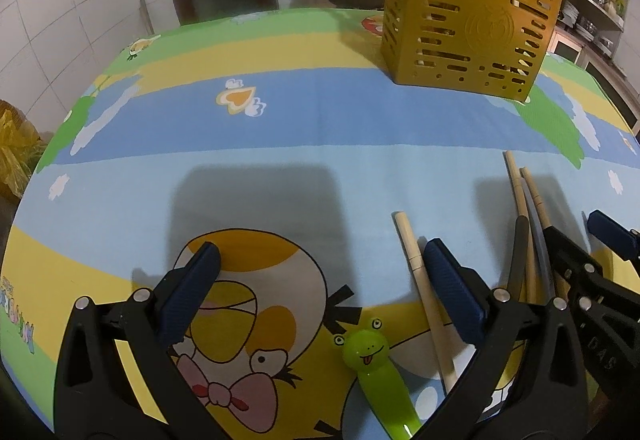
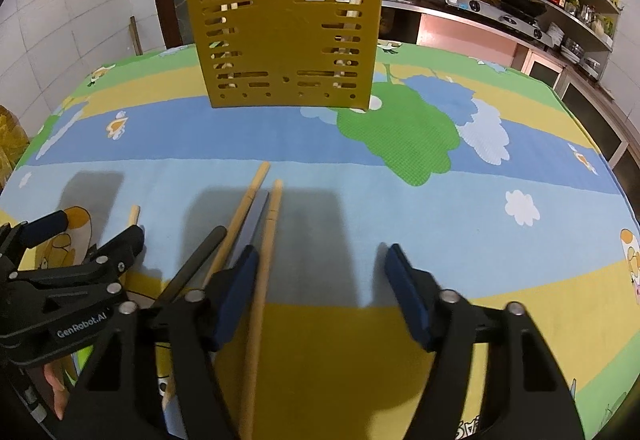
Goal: Organize utensils
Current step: 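Move both open tools back toward the remaining utensils on the table, then close the left tool on a wooden chopstick while the right tool closes on another chopstick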
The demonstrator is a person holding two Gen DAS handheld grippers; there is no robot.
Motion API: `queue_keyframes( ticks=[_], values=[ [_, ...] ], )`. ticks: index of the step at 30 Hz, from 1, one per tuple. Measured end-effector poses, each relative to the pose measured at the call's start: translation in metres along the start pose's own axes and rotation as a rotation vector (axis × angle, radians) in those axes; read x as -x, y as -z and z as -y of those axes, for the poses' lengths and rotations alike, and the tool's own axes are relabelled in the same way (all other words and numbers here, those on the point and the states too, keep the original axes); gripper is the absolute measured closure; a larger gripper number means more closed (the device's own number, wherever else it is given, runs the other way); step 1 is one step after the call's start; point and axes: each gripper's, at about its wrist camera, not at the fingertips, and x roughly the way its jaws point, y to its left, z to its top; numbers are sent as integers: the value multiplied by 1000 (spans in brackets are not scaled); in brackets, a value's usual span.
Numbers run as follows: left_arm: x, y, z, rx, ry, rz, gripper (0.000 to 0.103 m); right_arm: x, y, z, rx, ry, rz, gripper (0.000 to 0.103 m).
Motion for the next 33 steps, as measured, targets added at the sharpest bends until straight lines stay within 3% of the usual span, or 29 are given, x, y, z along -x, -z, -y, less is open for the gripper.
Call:
queue_keyframes(
  ticks=[4, 6, 22, 25, 33],
  values=[
    [-1, 0, -1, 6, 7, -3, 4, 1, 0, 0, 14, 4, 4, 66],
    [-1, 0, -1, 7, 9, -4, 4, 3, -1, 2, 6, 7, 6, 70],
    [1, -2, 2, 6, 30, -17, 9, -7, -10, 6, -45, 1, -17, 72],
    [3, -5, 4, 9, 35, -31, 17, -10, -15, 6, -43, -3, -33, 73],
    [16, -1, 25, -35, 33, -56, 61, -11, -15, 6, -43, -6, -23, 73]
  ],
)
